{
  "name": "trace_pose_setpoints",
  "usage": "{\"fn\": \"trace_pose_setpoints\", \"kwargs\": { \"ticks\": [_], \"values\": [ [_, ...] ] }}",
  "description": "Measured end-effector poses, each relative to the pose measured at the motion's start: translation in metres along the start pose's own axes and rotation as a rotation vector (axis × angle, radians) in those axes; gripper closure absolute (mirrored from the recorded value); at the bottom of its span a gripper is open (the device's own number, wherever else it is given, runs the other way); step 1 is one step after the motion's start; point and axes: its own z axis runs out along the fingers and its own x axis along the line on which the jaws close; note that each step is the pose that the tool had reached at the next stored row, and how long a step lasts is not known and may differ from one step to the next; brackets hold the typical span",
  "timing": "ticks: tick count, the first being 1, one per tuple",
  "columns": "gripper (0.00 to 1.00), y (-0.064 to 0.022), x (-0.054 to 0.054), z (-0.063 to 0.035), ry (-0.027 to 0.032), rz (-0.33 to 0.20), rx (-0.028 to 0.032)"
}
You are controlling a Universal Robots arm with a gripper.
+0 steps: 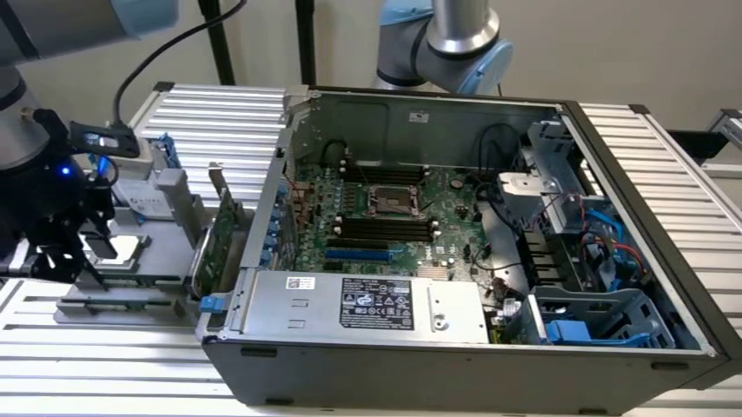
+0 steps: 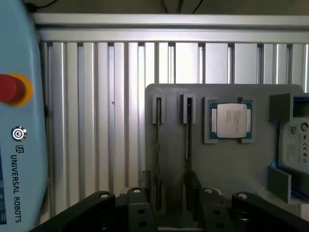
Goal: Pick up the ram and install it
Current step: 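Pick up the ram and move it above insertion slot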
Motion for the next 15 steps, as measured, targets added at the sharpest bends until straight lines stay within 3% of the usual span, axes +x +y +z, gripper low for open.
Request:
{"fn": "trace_pose_setpoints", "kwargs": {
  "ticks": [15],
  "values": [
    [0.00,-0.0009,0.006,0.0271,-0.0002,0.003,0.0002]
  ]
}}
